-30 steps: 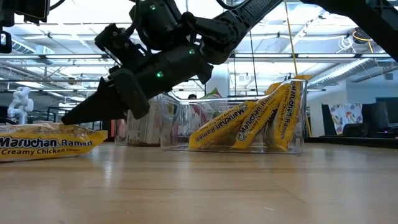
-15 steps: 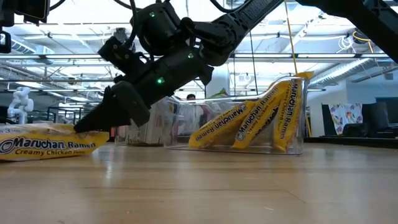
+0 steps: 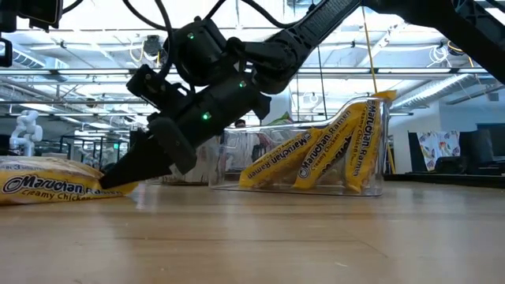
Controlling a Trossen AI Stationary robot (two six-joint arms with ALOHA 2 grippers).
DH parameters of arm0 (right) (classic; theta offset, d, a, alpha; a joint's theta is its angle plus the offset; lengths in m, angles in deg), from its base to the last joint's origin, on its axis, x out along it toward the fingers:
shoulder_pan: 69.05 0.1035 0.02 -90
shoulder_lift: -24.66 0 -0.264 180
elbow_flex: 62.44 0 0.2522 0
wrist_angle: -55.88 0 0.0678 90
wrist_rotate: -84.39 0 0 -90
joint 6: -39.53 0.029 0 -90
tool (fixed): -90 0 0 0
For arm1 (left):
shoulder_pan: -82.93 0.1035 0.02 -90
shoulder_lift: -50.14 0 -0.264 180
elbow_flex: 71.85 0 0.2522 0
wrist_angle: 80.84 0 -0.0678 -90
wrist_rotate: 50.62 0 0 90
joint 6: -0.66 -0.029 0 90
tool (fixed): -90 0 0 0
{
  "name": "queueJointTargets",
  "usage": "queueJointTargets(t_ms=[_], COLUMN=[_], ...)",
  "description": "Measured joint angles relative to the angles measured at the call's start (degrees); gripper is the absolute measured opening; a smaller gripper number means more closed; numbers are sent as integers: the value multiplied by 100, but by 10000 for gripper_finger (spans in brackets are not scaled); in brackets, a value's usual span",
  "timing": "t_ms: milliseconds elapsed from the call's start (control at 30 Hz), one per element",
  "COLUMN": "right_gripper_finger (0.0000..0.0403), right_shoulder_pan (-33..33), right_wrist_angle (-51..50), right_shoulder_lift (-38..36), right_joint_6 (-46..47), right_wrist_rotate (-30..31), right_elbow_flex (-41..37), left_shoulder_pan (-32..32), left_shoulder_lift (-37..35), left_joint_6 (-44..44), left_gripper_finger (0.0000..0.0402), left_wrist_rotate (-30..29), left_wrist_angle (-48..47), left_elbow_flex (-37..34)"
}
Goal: Sort Maruchan noodles
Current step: Put the yellow noodle pack into the bottom transparent bin
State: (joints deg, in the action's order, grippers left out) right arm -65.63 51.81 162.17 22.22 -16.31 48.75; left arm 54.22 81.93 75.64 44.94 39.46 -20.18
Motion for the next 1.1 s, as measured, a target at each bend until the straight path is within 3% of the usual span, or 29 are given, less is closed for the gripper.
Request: queueJointTargets(t_ms=[167,433,1100], right_gripper_finger=[88,6,0], right_shoulder_pan=[24,17,102], right_wrist_angle=[52,154,61], right_shoulder_lift=[12,16,-407], right_joint_6=[-463,-91,120], right_wrist_rotate=[0,7,18], right_elbow_flex=[0,-2,11], left_shoulder_pan=[0,0,2], left_shoulder_lift=[0,0,8], left_joint_6=[15,-89,-131], left_gripper_finger=[26,26,26], left_wrist_rotate=[0,-2,-6], left_wrist_angle=[68,417,597], left_elbow_flex=[0,0,0])
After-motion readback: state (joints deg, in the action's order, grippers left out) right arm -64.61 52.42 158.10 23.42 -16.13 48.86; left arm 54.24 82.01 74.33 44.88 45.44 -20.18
